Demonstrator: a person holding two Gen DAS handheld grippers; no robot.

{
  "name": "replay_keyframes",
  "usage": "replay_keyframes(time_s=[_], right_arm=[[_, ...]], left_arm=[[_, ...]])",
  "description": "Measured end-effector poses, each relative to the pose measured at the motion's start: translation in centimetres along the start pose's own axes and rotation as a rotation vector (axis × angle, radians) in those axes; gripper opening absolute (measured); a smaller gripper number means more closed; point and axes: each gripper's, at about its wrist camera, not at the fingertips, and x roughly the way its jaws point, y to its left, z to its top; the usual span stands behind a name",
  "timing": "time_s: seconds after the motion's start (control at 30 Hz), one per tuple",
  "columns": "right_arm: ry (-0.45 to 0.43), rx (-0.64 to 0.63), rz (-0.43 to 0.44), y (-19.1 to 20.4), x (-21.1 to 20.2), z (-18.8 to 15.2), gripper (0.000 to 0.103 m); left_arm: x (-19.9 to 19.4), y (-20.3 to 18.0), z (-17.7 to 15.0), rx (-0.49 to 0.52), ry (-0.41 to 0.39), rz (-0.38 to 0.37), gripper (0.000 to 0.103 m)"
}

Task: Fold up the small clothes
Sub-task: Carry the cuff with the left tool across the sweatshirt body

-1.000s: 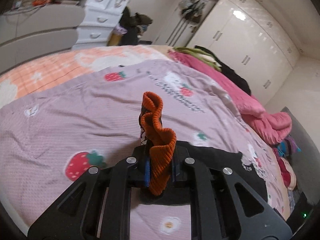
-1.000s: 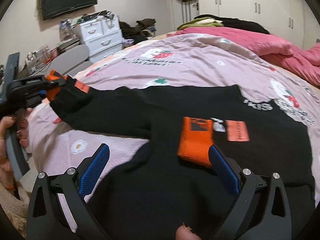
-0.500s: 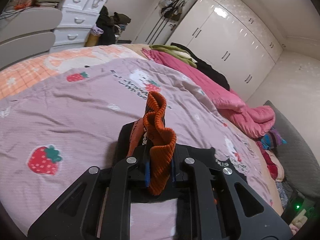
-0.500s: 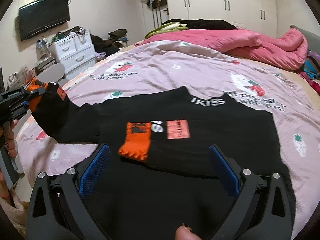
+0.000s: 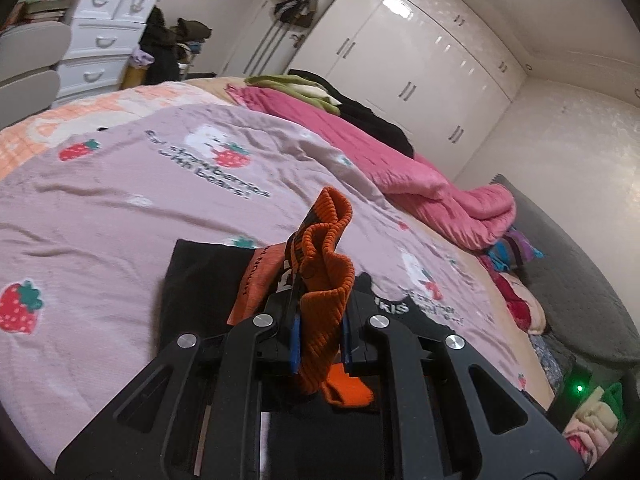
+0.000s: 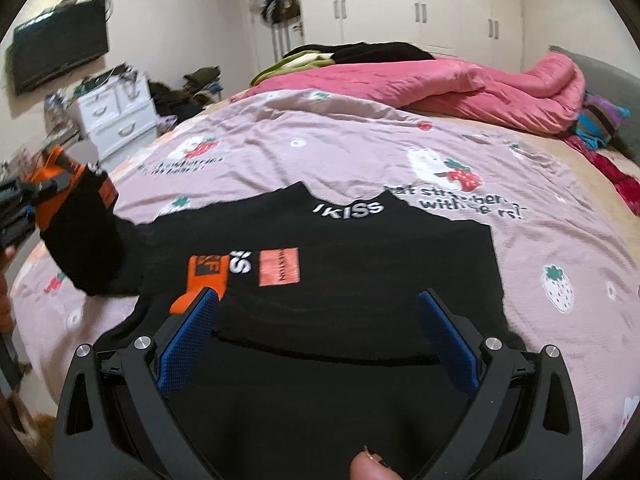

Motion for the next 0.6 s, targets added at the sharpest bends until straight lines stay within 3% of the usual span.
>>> replay_keyframes(time_s=[0.6], right_arm=[[-0.055, 0.181, -0.033, -6.5, -2.4, -0.4, 0.099]], left_arm=[[4.1, -6.6, -3.0, 0.091, 0.097, -0.115, 0.007]])
